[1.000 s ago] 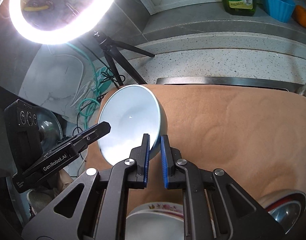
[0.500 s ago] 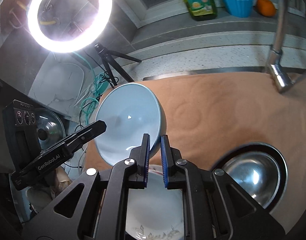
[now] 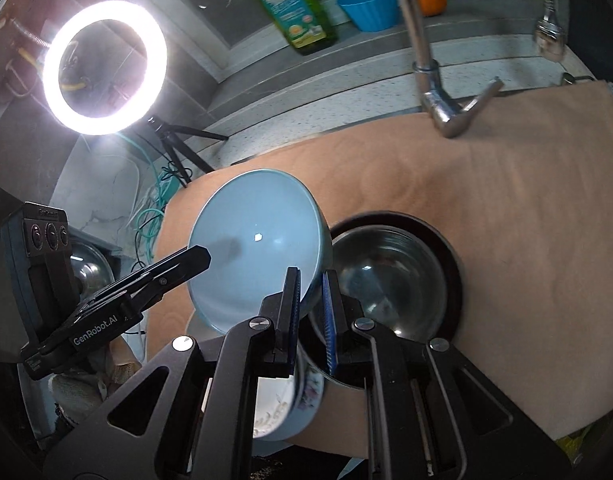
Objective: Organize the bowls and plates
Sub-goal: 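Lift the white bowl and carry it toward the nested steel bowls, then lower the white bowl into the red steel bowl with the right gripper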
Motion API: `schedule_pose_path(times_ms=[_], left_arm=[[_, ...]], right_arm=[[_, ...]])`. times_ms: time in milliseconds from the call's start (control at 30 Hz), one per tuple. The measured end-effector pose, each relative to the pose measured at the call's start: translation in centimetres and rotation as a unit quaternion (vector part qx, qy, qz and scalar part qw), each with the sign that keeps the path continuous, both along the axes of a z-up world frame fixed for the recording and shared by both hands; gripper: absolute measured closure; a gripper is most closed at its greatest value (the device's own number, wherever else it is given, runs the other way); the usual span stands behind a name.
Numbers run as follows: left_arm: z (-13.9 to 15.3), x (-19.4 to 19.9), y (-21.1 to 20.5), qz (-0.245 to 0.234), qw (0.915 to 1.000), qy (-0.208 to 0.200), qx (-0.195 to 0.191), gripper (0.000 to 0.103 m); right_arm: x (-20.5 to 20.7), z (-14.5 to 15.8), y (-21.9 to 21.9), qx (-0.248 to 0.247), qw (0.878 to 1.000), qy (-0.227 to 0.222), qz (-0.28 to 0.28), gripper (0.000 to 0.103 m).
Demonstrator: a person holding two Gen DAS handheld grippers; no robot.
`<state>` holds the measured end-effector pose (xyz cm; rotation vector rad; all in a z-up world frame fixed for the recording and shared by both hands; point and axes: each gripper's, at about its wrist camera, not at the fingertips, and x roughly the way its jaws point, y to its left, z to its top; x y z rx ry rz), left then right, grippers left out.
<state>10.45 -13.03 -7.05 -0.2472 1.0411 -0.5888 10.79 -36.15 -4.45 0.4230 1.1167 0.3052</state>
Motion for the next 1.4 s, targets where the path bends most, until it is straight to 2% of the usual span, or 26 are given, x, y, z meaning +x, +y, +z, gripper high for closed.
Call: schedule_pose_path(times_ms=[267, 567, 1400], left_arm=[[-1.0, -0.9, -2.9, -0.026, 0.9995, 0.009, 0.013, 0.087], [-2.3, -1.4, -5.0, -0.048, 0.9981, 0.015, 0.035, 0.087], [-4.2, -1.6, -6.4, -0.067, 0.9949, 0.017, 0.074, 0.087]], right_arm=[[-1.3, -1.2, -2.7, -0.012, 1.000, 0.012, -0.020, 0.092], [-2.2, -2.9, -3.9, -0.028, 0.999, 0.028, -0.027, 0.092], [-2.1, -4.1, -3.8, -0.049, 0.998, 0.034, -0.030, 0.092]])
